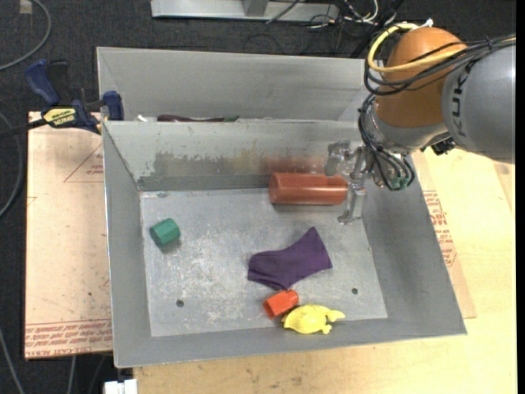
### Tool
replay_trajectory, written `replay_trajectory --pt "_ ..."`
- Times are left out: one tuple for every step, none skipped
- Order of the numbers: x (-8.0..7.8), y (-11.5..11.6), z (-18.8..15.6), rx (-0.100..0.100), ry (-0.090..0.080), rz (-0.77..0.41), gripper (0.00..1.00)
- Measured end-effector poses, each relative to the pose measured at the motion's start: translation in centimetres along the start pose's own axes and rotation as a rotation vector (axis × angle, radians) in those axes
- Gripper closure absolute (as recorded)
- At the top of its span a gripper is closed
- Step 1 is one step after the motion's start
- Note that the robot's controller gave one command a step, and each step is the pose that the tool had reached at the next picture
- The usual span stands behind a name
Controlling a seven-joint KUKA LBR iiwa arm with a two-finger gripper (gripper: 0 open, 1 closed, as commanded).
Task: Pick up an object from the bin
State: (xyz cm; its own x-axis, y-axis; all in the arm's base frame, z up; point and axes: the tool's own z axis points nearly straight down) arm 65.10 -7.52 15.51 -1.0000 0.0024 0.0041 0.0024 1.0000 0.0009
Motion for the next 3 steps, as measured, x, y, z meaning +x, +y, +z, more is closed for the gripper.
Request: replay_trajectory --pt "-0.1 0.0 -0.5 0.001 -0.006 -0.001 0.00" --pt "-0.8 1.6 6.7 0.003 -0.019 -0.034 0.00" --pt "-0.8 1.5 5.1 0.002 -0.021 -0.040 0.00"
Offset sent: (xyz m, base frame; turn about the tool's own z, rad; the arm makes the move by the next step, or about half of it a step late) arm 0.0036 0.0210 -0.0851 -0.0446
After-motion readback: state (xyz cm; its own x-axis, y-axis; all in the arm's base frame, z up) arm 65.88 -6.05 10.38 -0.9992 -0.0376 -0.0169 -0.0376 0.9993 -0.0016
